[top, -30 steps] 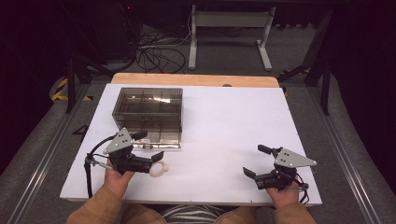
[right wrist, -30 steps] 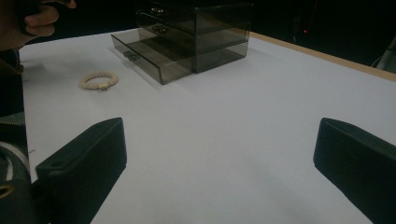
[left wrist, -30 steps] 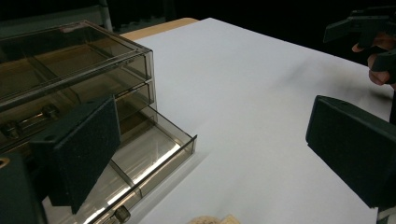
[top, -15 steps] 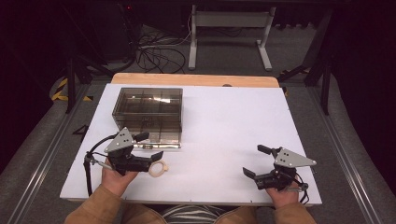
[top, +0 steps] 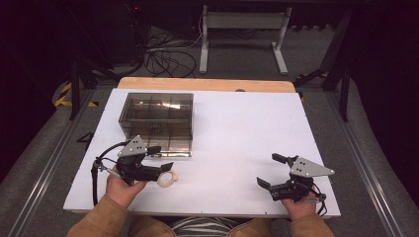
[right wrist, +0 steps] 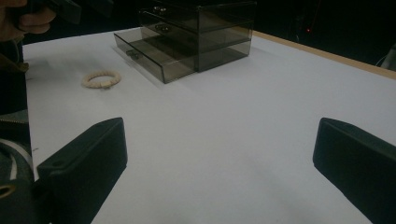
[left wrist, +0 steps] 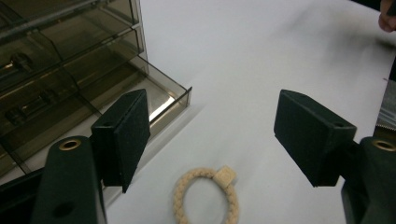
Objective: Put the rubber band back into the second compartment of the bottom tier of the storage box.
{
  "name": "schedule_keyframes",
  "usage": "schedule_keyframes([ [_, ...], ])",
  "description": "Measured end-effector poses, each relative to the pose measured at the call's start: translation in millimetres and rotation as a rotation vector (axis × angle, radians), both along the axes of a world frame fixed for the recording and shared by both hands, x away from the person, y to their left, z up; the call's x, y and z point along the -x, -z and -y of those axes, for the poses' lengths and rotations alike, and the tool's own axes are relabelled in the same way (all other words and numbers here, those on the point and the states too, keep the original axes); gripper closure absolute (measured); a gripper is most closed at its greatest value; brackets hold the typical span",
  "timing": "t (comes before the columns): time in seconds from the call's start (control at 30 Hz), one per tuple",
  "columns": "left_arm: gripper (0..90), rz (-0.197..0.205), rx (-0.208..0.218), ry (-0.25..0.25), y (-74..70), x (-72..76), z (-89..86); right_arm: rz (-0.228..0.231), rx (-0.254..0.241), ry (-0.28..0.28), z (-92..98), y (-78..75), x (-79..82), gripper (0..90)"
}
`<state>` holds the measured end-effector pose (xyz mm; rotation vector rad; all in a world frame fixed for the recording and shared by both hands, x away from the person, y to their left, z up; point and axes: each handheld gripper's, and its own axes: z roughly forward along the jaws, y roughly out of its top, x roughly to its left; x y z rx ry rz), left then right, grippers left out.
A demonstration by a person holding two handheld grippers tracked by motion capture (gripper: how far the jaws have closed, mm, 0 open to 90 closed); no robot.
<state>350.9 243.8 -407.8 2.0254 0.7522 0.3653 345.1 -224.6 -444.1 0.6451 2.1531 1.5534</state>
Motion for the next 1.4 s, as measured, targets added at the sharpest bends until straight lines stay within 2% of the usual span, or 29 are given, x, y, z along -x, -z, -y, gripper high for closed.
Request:
schedule_keyframes([
  [0.07, 29.0, -0.006, -0.021, 0.000, 0.4, -1.2, 0.0, 0.001, 0.001, 0.001, 0.0, 0.1, -0.2, 3.4],
  [0.2, 31.3, -0.053, -0.050, -0.003, 3.4, -3.0, 2.6, 0.001, 0.002, -0.001, -0.1, 0.2, -0.4, 3.5],
  [0.6, 36.4, -0.116, -0.174, -0.013, 10.7, -8.8, 7.7, -0.004, 0.001, -0.005, -0.6, 0.5, -0.2, 3.7],
  [0.77, 38.8, -0.154, -0.216, -0.018, 14.1, -11.4, 9.6, -0.004, 0.002, -0.008, -1.0, 0.7, -0.5, 3.7],
  [0.8, 39.6, -0.169, -0.210, -0.018, 15.8, -11.8, 10.6, -0.004, 0.002, -0.008, -1.0, 0.8, -0.5, 3.7],
  [0.87, 41.3, -0.165, -0.238, -0.023, 16.7, -13.5, 10.8, -0.003, 0.002, -0.009, -1.0, 0.7, -0.4, 3.7],
  [0.93, 43.3, -0.182, -0.259, -0.024, 18.1, -14.7, 11.5, -0.004, 0.002, -0.009, -1.0, 0.8, -0.5, 3.7],
  [1.33, 51.0, -0.230, -0.346, -0.042, 26.2, -20.0, 15.2, -0.004, 0.003, -0.012, -1.4, 1.0, -0.6, 3.8],
  [1.4, 53.3, -0.249, -0.358, -0.035, 27.5, -21.0, 15.8, -0.004, 0.003, -0.013, -1.5, 1.0, -0.6, 3.8],
])
